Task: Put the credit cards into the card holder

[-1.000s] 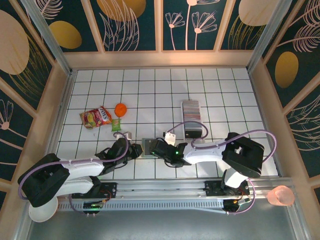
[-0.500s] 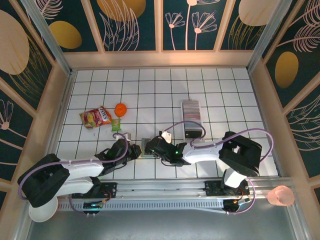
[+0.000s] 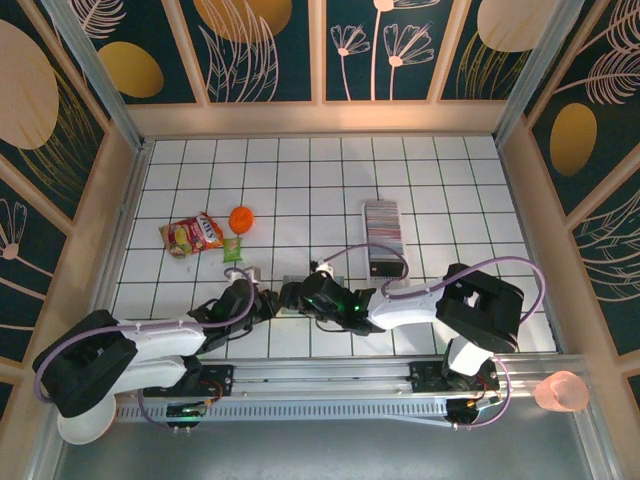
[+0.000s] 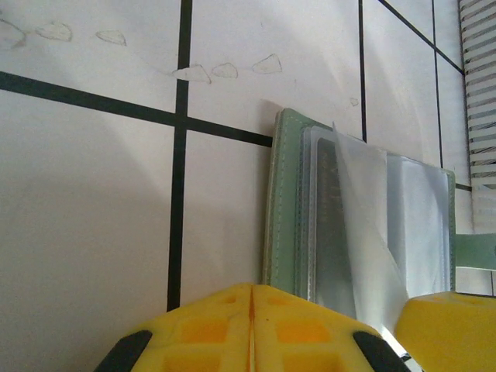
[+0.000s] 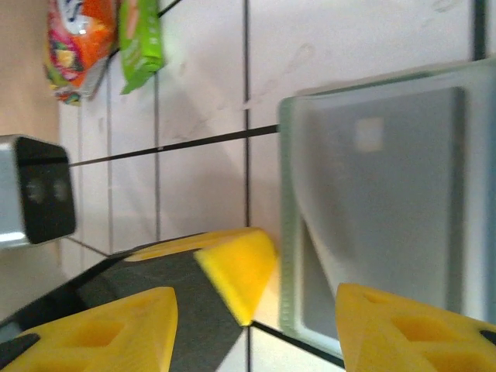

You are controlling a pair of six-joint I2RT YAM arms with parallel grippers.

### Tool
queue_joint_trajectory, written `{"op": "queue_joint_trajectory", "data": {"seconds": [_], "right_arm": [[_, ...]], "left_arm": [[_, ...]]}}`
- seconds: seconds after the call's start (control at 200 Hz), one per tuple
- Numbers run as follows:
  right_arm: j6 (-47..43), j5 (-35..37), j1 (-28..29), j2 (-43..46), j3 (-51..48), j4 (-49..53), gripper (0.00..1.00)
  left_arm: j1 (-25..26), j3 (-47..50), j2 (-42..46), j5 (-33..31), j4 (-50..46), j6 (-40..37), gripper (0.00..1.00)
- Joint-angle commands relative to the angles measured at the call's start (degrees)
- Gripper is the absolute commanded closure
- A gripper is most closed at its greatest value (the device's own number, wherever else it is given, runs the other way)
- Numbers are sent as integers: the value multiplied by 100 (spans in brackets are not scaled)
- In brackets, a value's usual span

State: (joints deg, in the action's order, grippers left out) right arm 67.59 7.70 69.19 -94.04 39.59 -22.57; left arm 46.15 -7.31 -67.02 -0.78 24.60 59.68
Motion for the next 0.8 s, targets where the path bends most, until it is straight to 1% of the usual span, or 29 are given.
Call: {"op": "queue_joint_trajectory", "data": {"seconds": [0.0,0.105,0.25,0.37,0.455,0.545,0.621,0.711,0.796], "right_arm": [[-193,-242,-46,0,-98,-774,44],[-497,-454,-46,94,-49,-1057,44],[-1153,-442,-46,490,16,-959,44],[-2044,9,-55,1117,144,-144,43],[-2922,422,-74,1685,118,298,42],[-4411,227,-204,2333,-63,375,37],[-6111,-266,-246,2849,-80,642,32],[-7681,-303,-233,3370,42,1370,28],[-9426,-322,-239,3599,410,2554,20]], "left_arm": [[34,143,225,-275,-191,115,93],[27,204,401,-401,-262,130,93],[32,187,719,-556,-482,131,92],[32,188,1127,-818,-770,136,90],[29,196,1464,-1019,-966,132,90],[31,178,1791,-1139,-1049,28,88],[26,148,2005,-1179,-1067,-89,87],[32,114,2186,-1220,-1081,-187,85],[28,98,2255,-1271,-1077,-267,83]]}}
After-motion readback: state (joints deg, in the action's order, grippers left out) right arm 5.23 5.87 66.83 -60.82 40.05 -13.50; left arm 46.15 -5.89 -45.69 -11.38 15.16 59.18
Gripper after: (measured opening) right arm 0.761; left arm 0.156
